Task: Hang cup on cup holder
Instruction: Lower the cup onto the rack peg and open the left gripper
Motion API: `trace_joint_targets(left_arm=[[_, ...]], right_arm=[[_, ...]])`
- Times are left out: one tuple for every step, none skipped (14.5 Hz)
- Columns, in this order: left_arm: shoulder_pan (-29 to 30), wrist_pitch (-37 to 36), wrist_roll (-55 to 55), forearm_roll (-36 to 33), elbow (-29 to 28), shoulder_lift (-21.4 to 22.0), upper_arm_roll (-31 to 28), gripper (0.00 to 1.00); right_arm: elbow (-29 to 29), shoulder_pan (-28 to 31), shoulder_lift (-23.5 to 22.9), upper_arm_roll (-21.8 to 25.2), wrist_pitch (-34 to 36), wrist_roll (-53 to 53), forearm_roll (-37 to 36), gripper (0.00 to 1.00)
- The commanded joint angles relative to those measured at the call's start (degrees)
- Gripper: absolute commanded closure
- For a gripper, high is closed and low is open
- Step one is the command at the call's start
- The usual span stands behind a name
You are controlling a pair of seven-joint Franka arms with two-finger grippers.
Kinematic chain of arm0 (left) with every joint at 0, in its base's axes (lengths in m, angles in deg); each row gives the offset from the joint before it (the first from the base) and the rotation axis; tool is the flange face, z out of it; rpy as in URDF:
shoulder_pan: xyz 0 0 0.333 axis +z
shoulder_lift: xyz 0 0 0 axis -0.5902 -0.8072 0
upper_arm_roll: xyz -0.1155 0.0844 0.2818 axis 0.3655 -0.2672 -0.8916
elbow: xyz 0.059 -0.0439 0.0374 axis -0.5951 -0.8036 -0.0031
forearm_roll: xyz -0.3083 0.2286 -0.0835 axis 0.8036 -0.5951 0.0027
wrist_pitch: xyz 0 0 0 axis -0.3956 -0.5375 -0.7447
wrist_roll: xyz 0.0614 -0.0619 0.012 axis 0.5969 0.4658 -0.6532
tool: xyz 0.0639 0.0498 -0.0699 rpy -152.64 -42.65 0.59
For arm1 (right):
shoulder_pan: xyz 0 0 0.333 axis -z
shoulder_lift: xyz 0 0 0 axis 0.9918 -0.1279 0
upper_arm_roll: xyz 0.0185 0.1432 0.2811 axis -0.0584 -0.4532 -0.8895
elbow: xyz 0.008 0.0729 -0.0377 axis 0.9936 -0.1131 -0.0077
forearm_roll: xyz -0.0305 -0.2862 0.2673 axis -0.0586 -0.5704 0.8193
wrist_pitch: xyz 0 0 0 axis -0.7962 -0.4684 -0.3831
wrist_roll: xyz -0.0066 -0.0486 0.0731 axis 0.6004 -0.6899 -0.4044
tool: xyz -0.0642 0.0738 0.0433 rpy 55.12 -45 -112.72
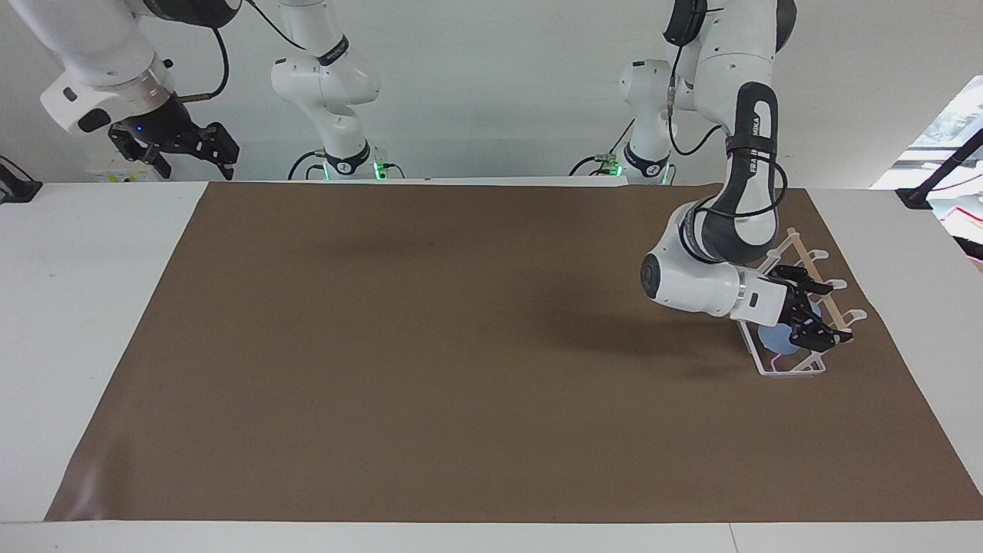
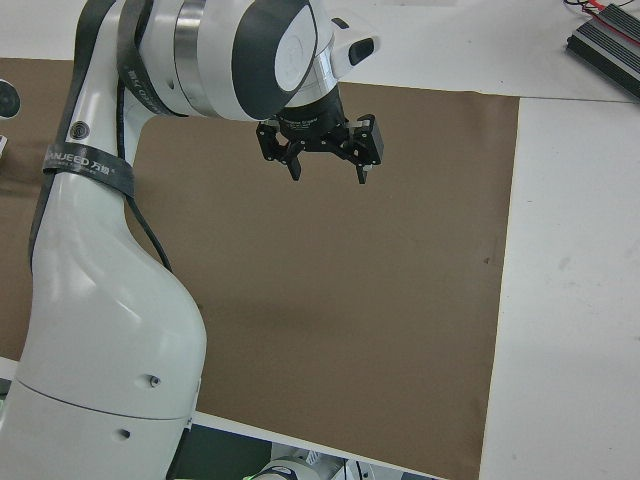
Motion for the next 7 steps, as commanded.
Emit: trace_joint_targets(left_arm=[[2.57,3.69,9.75,6.28,0.79,2.48,0.14,0.00],[3.80,6.84,15.20,9.45,0.79,3.53,-0.04,0.00],[5.03,8.35,20.65,12.01,0.53,5.29,-0.04,0.00],[6.52,8.72,25.49,14.21,0.09,7.30,0.14,0.00],[7.50,8.89,30.15,17.36,-0.17,8.63,0.14,0.00],[7.85,9.33,34.37,20.87,-0.17,9.43,0.05,0.00],[8.90,10.73,37.28,22.65,-0.35,9.87,-0.04,0.00]], right_arm=[[-1.21,-0.27,0.93,0.17,-0.19,0.35,-0.68,0.01],[-1.21,-0.27,0.93,0.08,-0.19,0.35,-0.68,0.01],[-1.21,-0.27,0.93,0.08,-0.19,0.35,-0.68,0.01],[-1.21,-0.27,0.93,0.08,-0.19,0.35,-0.68,0.01],[-1.21,-0.27,0.93,0.08,-0.19,0.35,-0.68,0.01],[-1.21,-0.27,0.93,0.08,-0.19,0.35,-0.68,0.01],[-1.21,-0.27,0.93,0.17,-0.19,0.35,-0.68,0.01]])
